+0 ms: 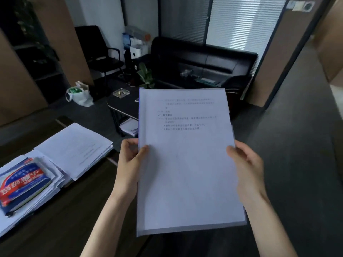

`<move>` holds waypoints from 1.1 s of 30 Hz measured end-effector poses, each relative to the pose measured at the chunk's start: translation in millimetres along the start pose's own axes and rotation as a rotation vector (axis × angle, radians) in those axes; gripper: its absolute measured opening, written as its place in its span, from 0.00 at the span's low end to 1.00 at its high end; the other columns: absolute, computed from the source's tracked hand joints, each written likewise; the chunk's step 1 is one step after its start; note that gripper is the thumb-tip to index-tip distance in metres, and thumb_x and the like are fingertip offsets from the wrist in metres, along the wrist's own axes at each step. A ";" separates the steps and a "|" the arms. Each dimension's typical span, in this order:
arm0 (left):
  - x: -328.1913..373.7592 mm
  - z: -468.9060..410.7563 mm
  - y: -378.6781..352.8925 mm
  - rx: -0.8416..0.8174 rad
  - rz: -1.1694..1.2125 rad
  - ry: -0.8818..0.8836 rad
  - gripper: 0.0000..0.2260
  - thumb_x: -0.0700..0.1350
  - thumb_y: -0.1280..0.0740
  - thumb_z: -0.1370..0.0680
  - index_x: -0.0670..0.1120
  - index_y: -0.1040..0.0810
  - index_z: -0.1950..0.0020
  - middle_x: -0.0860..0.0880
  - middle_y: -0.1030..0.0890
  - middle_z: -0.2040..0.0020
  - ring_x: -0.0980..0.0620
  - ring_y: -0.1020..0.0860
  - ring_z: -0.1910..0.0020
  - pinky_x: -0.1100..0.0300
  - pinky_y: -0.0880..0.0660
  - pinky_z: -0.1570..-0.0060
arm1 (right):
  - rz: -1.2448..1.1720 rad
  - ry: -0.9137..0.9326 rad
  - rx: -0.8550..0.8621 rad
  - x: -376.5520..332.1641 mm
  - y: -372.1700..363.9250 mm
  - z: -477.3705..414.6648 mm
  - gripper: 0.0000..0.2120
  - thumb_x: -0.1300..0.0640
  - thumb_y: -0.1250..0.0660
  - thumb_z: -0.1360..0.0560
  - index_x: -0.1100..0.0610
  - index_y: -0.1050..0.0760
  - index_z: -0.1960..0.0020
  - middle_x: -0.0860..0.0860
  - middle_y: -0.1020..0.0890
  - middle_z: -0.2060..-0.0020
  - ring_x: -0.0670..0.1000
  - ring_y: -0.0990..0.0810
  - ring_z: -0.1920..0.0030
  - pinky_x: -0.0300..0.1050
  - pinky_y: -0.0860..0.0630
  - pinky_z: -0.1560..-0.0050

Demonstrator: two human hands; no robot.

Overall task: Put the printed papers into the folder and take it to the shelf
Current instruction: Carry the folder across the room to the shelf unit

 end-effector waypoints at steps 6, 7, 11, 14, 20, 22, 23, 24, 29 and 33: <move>-7.5 -57.2 -70.7 -0.035 0.021 -0.044 0.04 0.41 0.35 0.25 0.49 0.29 0.55 0.58 0.17 0.69 0.59 0.20 0.72 0.63 0.24 0.74 | -0.017 0.025 0.005 -1.9 17.9 -88.5 0.11 0.61 0.34 0.28 0.45 0.20 0.57 0.39 0.15 0.64 0.40 0.17 0.59 0.30 0.25 0.63; -8.6 -70.2 -82.5 -0.039 0.032 -0.048 0.05 0.40 0.35 0.25 0.48 0.29 0.54 0.58 0.17 0.70 0.59 0.20 0.73 0.64 0.25 0.75 | -0.018 0.030 0.001 -1.5 17.6 -107.0 0.11 0.62 0.34 0.28 0.46 0.20 0.57 0.39 0.15 0.64 0.40 0.17 0.59 0.31 0.24 0.63; -12.4 -129.5 -124.2 -0.013 0.057 -0.068 0.06 0.38 0.36 0.25 0.49 0.29 0.56 0.56 0.18 0.70 0.59 0.21 0.73 0.63 0.23 0.73 | 0.006 0.047 -0.036 -5.9 8.5 -183.4 0.11 0.62 0.35 0.27 0.49 0.19 0.52 0.43 0.14 0.61 0.44 0.16 0.57 0.34 0.21 0.59; -12.1 -176.9 -152.9 0.014 0.069 -0.074 0.07 0.38 0.36 0.25 0.50 0.29 0.57 0.54 0.19 0.70 0.58 0.22 0.73 0.63 0.24 0.74 | 0.013 0.048 -0.053 -10.5 -2.6 -244.3 0.10 0.62 0.35 0.27 0.49 0.19 0.52 0.45 0.14 0.60 0.46 0.16 0.55 0.39 0.21 0.57; -12.3 -261.9 -183.0 0.108 0.078 -0.085 0.07 0.38 0.36 0.25 0.50 0.29 0.57 0.56 0.19 0.73 0.59 0.23 0.76 0.64 0.26 0.76 | -0.004 0.054 -0.156 -9.4 -48.1 -350.3 0.10 0.62 0.34 0.28 0.48 0.19 0.54 0.44 0.14 0.61 0.46 0.16 0.57 0.35 0.23 0.62; -11.9 -286.0 -181.8 0.153 0.073 -0.095 0.06 0.38 0.36 0.25 0.49 0.29 0.56 0.57 0.19 0.73 0.60 0.23 0.76 0.67 0.26 0.76 | -0.016 0.053 -0.203 -3.8 -71.0 -380.1 0.12 0.62 0.34 0.28 0.46 0.18 0.57 0.44 0.14 0.61 0.45 0.16 0.58 0.37 0.23 0.60; -11.7 -298.9 -179.9 0.178 0.070 -0.097 0.06 0.38 0.36 0.25 0.49 0.29 0.55 0.57 0.19 0.73 0.60 0.23 0.77 0.67 0.27 0.77 | -0.014 0.052 -0.236 -0.3 -86.2 -395.5 0.12 0.62 0.34 0.29 0.45 0.18 0.57 0.43 0.14 0.62 0.44 0.16 0.59 0.37 0.23 0.60; -12.1 -312.0 -176.4 0.209 0.068 -0.101 0.05 0.38 0.37 0.25 0.48 0.29 0.55 0.57 0.19 0.73 0.60 0.23 0.76 0.67 0.27 0.77 | -0.014 0.052 -0.275 3.2 -102.7 -410.5 0.13 0.61 0.34 0.29 0.44 0.18 0.57 0.43 0.14 0.62 0.43 0.17 0.59 0.37 0.23 0.61; -13.3 -378.9 -144.4 0.403 0.033 -0.139 0.06 0.40 0.35 0.26 0.51 0.28 0.57 0.56 0.20 0.71 0.59 0.23 0.73 0.60 0.24 0.73 | -0.007 0.016 -0.470 25.4 -201.4 -478.7 0.11 0.59 0.34 0.29 0.44 0.19 0.57 0.44 0.14 0.61 0.45 0.17 0.59 0.40 0.24 0.59; -6.2 -430.4 -114.4 0.556 0.016 -0.213 0.07 0.41 0.34 0.27 0.53 0.29 0.58 0.58 0.19 0.71 0.60 0.23 0.74 0.63 0.25 0.75 | -0.045 -0.003 -0.601 35.4 -288.2 -523.9 0.09 0.61 0.34 0.29 0.49 0.19 0.56 0.44 0.14 0.64 0.46 0.18 0.58 0.42 0.23 0.54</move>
Point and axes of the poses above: each hand's wrist, its own z-axis away from the middle knuckle, its own y-axis out of the back of the hand, x = y × z, the point moved 6 cm from there along -z, towards the middle knuckle
